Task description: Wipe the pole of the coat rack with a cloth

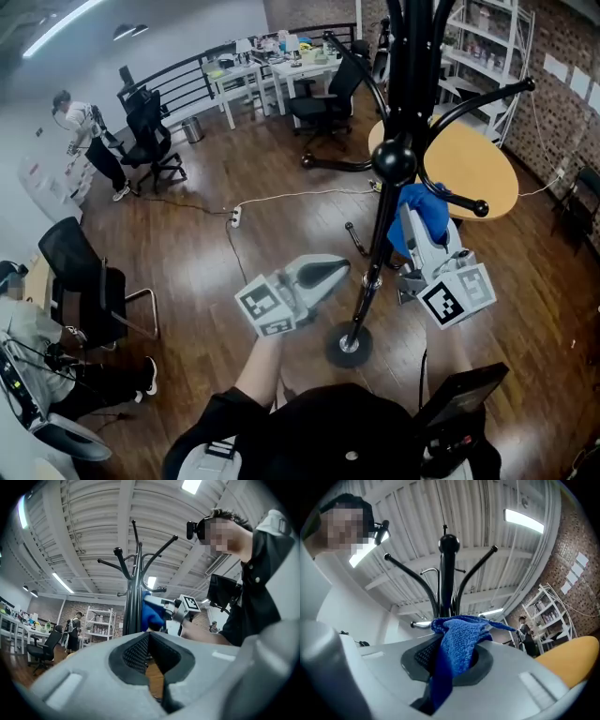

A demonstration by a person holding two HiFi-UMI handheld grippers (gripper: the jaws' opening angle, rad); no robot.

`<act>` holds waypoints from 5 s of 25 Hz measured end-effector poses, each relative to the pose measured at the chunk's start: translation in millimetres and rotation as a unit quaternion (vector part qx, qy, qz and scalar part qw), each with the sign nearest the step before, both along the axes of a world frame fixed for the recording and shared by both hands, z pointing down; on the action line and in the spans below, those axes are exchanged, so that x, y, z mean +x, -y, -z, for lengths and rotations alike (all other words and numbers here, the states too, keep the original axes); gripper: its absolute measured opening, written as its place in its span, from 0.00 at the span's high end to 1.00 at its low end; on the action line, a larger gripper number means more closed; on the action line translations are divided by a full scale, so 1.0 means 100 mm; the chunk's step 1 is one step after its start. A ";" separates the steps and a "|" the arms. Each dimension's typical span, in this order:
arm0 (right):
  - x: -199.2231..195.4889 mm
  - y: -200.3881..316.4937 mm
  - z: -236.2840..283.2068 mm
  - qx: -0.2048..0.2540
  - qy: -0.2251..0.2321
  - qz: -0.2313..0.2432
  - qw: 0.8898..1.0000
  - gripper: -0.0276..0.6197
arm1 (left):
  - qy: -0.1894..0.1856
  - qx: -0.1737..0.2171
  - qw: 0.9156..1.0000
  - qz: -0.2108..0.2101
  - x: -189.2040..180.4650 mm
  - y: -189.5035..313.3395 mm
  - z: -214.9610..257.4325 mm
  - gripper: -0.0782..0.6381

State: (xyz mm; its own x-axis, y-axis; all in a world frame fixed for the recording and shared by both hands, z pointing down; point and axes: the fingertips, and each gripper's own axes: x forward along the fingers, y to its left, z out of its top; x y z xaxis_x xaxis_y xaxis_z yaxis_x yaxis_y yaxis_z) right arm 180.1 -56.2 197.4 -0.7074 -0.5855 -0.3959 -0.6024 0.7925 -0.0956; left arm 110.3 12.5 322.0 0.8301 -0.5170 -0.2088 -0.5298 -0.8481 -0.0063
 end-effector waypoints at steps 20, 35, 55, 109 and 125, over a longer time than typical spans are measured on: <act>-0.01 0.10 -3.23 -0.292 -0.154 0.046 0.943 0.89 | 0.005 -0.002 1.000 -0.005 0.11 0.14 0.01 0.90; 0.06 0.04 -0.15 -0.030 -0.020 0.031 0.999 0.90 | 0.001 0.001 1.000 0.009 0.06 0.08 0.05 0.90; -0.01 0.08 -2.91 -0.251 -0.127 0.021 0.959 0.90 | -0.004 0.003 1.000 0.002 0.05 0.03 0.00 0.90; 0.23 -0.16 -1.85 -0.205 -0.058 -0.072 0.974 0.89 | 0.006 0.039 0.997 -0.059 -0.40 0.43 0.32 0.90; -0.79 -0.33 -0.92 -0.177 -0.037 -0.346 0.921 0.89 | 0.001 0.020 0.940 -0.339 -1.33 0.61 0.14 0.90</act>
